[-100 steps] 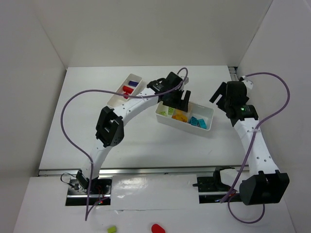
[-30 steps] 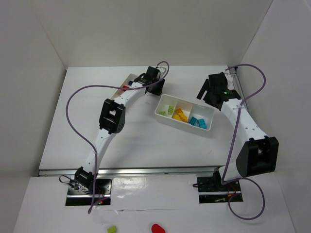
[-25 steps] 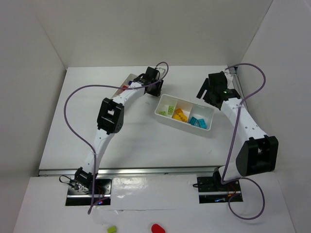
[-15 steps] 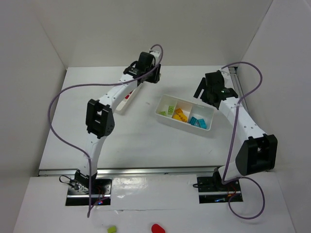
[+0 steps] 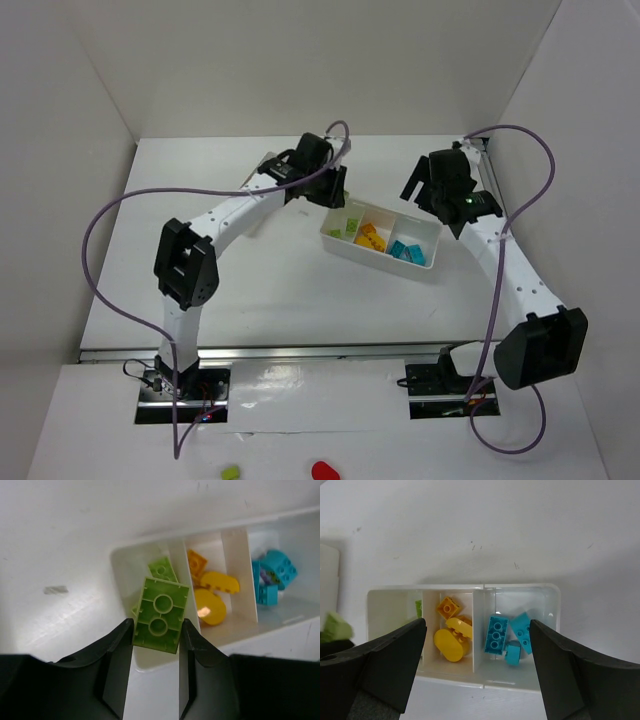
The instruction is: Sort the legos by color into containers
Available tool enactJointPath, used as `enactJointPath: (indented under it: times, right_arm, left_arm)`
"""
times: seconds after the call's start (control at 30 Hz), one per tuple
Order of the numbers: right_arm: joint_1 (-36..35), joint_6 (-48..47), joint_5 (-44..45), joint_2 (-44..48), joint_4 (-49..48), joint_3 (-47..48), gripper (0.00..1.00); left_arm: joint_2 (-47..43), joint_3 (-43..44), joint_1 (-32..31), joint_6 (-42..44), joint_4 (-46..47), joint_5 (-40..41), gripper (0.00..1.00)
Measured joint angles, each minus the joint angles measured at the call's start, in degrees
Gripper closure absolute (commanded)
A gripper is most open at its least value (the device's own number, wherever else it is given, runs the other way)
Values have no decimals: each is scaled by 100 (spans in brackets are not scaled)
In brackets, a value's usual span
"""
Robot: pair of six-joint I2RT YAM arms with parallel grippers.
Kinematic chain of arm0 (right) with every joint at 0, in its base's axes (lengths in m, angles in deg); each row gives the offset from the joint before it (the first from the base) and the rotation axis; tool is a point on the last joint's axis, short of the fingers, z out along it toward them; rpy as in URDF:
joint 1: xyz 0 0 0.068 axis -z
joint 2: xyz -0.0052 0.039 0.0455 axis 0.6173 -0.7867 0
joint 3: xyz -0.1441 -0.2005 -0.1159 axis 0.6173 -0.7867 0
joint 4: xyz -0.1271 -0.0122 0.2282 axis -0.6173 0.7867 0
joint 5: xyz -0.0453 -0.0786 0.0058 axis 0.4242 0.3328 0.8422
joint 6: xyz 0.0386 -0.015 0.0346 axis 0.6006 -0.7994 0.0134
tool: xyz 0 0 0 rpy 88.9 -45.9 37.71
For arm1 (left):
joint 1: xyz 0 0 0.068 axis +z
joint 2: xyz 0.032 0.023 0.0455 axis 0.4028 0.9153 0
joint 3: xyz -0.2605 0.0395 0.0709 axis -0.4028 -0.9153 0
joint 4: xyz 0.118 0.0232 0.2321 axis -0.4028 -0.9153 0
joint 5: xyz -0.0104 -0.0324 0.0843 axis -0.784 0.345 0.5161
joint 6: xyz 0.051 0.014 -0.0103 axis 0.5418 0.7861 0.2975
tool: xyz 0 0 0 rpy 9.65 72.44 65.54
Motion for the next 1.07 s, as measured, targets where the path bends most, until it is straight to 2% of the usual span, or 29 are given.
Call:
enactJointPath:
  times: [0.03,0.1,0.17,0.37,0.53,0.7,0.87,0.97,1.07]
  right_arm:
    - [-2,0,9,50,0,-9,9]
    - [-11,7,50,181,17,-50,9]
    - [-13,24,92,299,42,-83,9]
    - [-52,105,297,691,140,-140,8]
    - [-61,162,562,931,214,-140,0]
    - [-63,485,1364,841,793,39,0]
    - [-61,901,2238,411,1458,435,0]
    - [-61,1029,2459,289,1711,463,0]
    - [-61,1137,2551,286,1869,457,0]
  left_arm:
    - [15,-96,-87,-31,-57,-48,65]
    - [94,-175,-245,-70,-157,-103,29]
    - [275,35,-339,-136,-332,-111,12]
    - [793,1397,-332,-184,-1016,286,7]
    - [181,1405,-262,-236,-1220,693,7]
    - [-1134,656,-79,-457,-1233,876,7]
    - [-2835,-634,177,-518,-1071,1115,7]
    - [-3729,-1517,208,-595,-898,1239,7]
    - [-4177,-2050,225,-654,-772,1309,7]
